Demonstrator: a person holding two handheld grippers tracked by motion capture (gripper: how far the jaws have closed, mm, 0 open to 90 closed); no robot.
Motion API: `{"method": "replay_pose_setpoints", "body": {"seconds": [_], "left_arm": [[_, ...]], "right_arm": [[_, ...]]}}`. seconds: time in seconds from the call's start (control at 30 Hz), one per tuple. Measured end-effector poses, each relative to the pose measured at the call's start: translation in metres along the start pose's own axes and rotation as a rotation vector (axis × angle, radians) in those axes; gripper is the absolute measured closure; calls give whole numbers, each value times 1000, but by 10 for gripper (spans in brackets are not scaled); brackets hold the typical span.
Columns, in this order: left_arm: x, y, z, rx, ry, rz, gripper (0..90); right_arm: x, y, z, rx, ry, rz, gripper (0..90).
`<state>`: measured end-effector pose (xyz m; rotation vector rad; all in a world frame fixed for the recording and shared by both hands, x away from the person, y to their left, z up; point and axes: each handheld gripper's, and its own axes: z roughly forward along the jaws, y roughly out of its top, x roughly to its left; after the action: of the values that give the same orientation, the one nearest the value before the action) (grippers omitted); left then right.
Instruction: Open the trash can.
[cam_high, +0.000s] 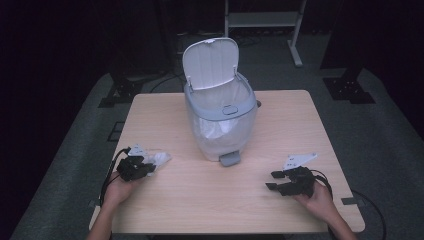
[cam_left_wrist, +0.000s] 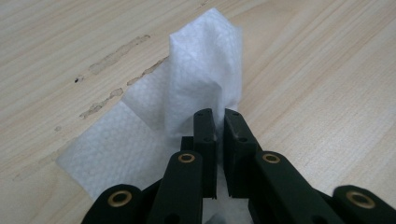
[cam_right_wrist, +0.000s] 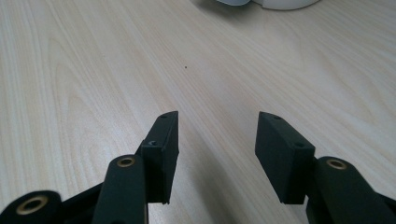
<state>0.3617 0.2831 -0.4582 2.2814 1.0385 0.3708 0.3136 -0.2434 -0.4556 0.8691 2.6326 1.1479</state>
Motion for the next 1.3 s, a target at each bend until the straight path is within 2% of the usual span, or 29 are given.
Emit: {"method": "replay_pose_setpoints", "body": {"seconds": [0.2, 0.4, 0.5, 0.63, 0.87, 1.3], "left_arm": [[-5, 9, -8, 2, -34, 27, 850], [-10, 18, -19, 5, -48, 61, 850], [-11, 21, -23, 2, -59, 66, 850], [-13, 29, -36, -3, -69, 88, 849], [-15, 40, -54, -17, -93, 99, 850], [-13, 57, -82, -25, -96, 127, 848]], "right_arm": [[-3, -1, -3, -19, -4, 8, 451], [-2, -1, -5, -27, -10, 5, 434], [-3, -1, -5, -30, -11, 6, 431], [-3, -1, -5, -30, -14, 6, 422], [-4, 0, -4, -29, -9, 8, 412], [-5, 0, -5, -32, -12, 11, 402]]}}
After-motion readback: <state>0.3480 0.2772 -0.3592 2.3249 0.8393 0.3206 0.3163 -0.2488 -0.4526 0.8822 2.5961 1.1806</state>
